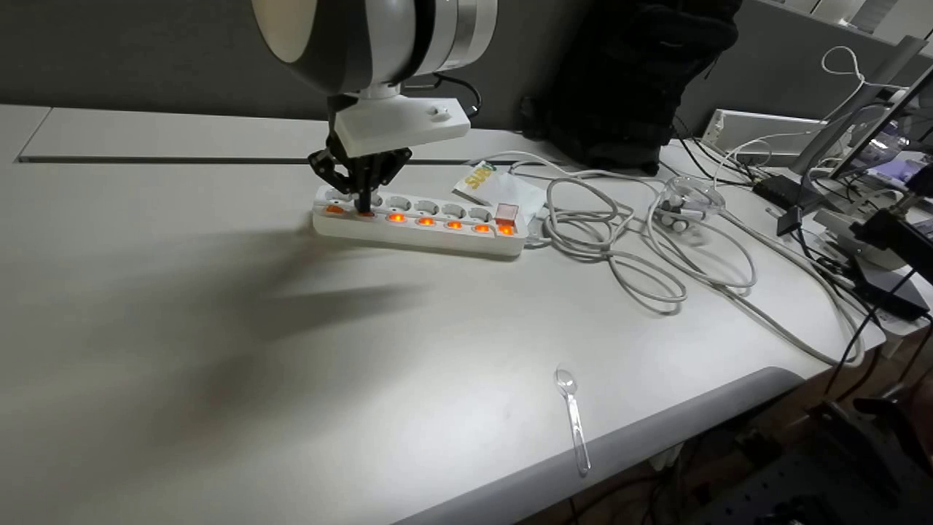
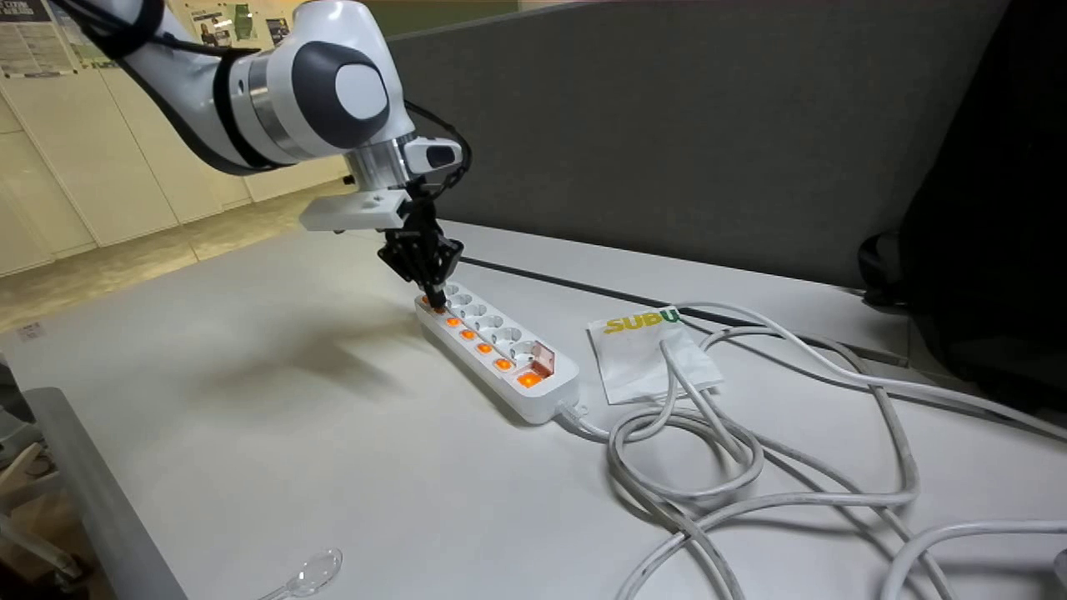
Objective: Turn on the second switch from the left
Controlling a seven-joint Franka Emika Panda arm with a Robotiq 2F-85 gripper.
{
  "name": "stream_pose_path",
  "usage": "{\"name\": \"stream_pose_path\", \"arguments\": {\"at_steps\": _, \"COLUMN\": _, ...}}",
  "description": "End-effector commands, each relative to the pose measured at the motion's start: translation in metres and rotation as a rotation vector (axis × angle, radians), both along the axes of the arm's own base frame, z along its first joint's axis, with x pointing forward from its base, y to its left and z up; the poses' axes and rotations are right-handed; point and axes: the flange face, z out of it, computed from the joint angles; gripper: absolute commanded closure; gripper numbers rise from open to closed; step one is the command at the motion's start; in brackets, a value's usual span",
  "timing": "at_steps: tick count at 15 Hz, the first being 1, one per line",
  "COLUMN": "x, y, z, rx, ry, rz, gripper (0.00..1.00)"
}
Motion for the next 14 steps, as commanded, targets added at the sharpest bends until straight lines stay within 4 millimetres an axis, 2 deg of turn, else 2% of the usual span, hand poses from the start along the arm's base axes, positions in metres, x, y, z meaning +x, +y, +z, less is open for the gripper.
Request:
{"name": "stream_pose_path", "arguments": {"at_steps": 1, "x": -0.007, "y": 0.006, "z": -0.014, "rx": -0.033, "ry": 0.008, "rz": 0.013, "gripper": 1.00}}
{"name": "stream_pose_path", "arguments": {"at_steps": 7, "x": -0.024, "y": 0.015, "z": -0.034, "rx": -0.094, "ry": -0.006, "rz": 0.049, "gripper": 1.00}}
{"name": "stream_pose_path", "arguments": {"at_steps": 14, "x": -0.041, "y": 0.012, "z": -0.026, "rx": 0.014, "ry": -0.016, "rz": 0.056, "gripper": 1.00}}
